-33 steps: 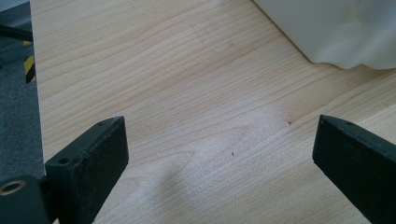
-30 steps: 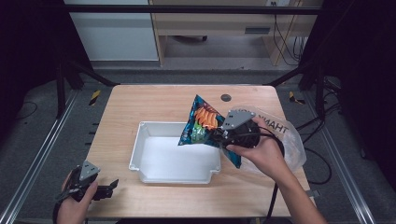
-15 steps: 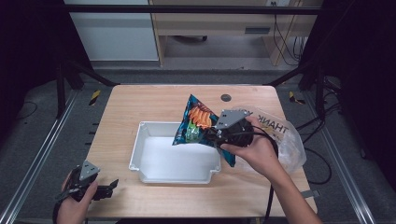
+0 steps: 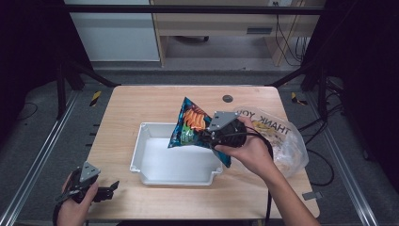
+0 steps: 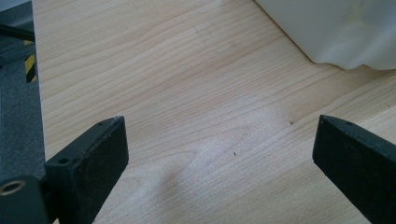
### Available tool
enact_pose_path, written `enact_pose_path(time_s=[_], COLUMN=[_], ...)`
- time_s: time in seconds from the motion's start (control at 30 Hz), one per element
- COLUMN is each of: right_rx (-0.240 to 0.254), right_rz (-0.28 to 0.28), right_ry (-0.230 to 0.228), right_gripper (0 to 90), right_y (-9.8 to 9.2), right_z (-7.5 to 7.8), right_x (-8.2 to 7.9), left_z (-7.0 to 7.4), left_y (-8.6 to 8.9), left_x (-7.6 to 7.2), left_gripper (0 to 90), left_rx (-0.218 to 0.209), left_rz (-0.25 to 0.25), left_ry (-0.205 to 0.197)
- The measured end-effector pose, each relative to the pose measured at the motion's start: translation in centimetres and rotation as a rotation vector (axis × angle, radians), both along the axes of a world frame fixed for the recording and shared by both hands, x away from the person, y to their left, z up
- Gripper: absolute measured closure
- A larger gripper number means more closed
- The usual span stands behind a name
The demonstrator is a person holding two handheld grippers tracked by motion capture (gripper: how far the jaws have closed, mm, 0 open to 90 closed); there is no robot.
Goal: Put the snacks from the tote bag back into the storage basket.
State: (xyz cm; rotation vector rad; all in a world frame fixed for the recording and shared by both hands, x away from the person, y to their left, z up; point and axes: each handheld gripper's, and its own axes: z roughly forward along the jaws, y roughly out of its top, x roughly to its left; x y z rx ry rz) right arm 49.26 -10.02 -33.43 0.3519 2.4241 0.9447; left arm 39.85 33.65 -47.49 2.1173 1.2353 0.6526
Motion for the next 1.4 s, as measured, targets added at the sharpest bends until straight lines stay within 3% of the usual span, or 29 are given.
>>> enact_pose_path(time_s=[1.4], right_rx=[-0.052], right_rz=[0.074], right_ry=[0.043], right_gripper=[41.9], right_y=[3.5], right_z=[-2.1], right_x=[0.3], left_z=[0.1], left_y=[0.5], left_x=[0.0], left_gripper=[3.1], left_rx=[-0.011], left_rz=[0.015], left_ry=[-0.003])
